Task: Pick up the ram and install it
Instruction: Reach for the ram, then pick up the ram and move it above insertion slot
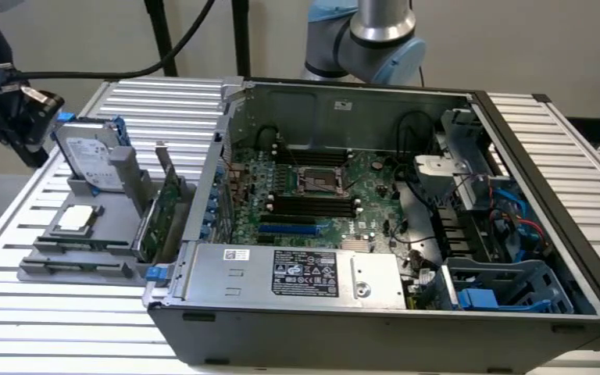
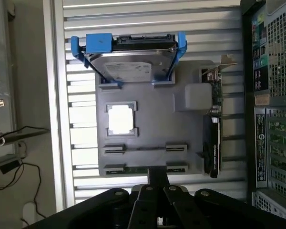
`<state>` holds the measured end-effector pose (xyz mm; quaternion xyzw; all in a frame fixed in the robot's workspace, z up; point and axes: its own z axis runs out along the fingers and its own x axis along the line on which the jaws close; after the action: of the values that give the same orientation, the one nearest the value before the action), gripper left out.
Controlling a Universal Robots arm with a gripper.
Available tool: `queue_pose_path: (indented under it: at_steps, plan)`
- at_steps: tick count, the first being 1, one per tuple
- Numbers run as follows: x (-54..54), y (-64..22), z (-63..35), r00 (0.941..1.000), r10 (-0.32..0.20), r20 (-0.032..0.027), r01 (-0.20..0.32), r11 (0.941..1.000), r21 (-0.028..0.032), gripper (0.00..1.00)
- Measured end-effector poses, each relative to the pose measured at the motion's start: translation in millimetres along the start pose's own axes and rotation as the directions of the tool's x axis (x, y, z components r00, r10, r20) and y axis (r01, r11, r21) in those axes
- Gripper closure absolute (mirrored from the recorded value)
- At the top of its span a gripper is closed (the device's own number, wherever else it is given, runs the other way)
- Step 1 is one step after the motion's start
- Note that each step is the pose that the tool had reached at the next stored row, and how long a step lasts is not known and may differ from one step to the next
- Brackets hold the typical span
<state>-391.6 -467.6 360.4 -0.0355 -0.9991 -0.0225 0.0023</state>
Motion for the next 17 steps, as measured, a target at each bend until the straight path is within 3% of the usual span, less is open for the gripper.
queue_pose_path:
  at_steps: [6,17]
  plan:
    - [1.9,-5.6,5.0,0.9999,-0.002,-0.0145,0.002,1.0,0.0013,1.0]
    - [2.0,-6.5,6.7,0.9999,-0.002,-0.0146,0.002,1.0,0.002,1.0]
